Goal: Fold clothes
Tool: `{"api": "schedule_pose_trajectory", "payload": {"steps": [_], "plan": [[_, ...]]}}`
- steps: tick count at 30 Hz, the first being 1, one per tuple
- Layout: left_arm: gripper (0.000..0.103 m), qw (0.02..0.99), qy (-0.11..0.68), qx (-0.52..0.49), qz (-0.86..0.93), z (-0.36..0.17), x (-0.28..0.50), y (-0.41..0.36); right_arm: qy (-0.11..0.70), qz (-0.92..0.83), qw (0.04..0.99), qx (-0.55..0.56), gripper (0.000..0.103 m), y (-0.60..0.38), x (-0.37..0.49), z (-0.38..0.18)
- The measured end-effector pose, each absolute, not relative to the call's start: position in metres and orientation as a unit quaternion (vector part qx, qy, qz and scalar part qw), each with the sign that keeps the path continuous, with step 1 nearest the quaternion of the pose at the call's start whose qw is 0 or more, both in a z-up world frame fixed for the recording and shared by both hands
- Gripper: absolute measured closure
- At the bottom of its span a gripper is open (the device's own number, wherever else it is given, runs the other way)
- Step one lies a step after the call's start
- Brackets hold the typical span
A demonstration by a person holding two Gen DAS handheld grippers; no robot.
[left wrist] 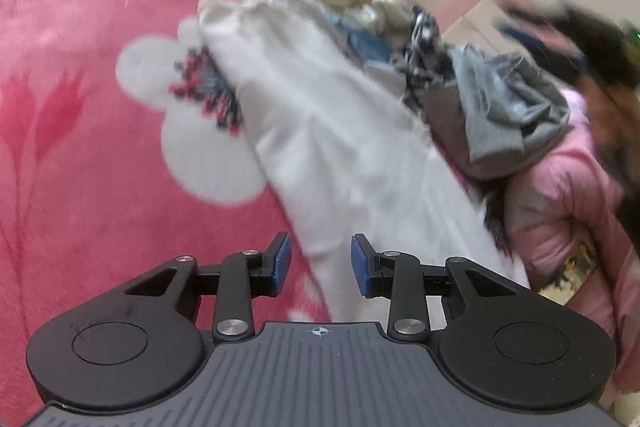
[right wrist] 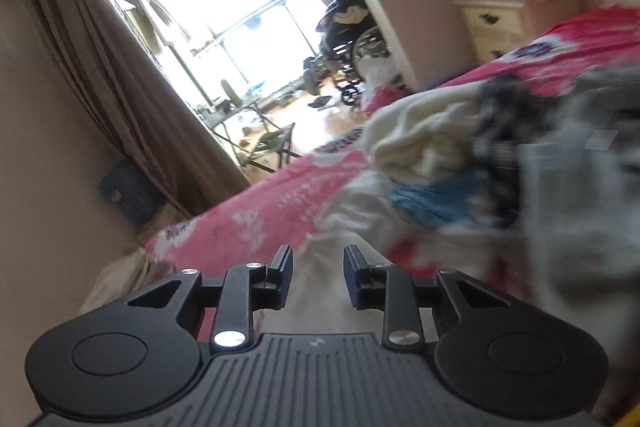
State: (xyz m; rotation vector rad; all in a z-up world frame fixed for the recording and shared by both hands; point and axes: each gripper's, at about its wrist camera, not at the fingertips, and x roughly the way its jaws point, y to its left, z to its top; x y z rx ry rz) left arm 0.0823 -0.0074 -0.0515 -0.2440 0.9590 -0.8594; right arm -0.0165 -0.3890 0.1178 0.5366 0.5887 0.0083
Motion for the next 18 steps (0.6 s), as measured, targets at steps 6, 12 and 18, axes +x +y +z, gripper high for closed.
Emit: {"api": "schedule_pose_trajectory", "payload": {"steps": [6,12,18], "plan": [[0.071,0.79,0.439,-0.085,-0.421,-0.033,0.057,-0.029,0.39,0.004,0.889,0.24,0.071,-0.38,-0.104,0.098],[0.071,0.769,0.45,-0.013,-0.454,-0.031,0.0,-0.05,0.49,0.011,0.835,0.25,0.071,-0.357,-0.141,0.027],[0.071,0.735,0.481,0.046,-0.476,-0.043,-0.06,-0.053,0.524,-0.003,0.81,0.262,0.071,-0.342,-0.159,-0.008]]}}
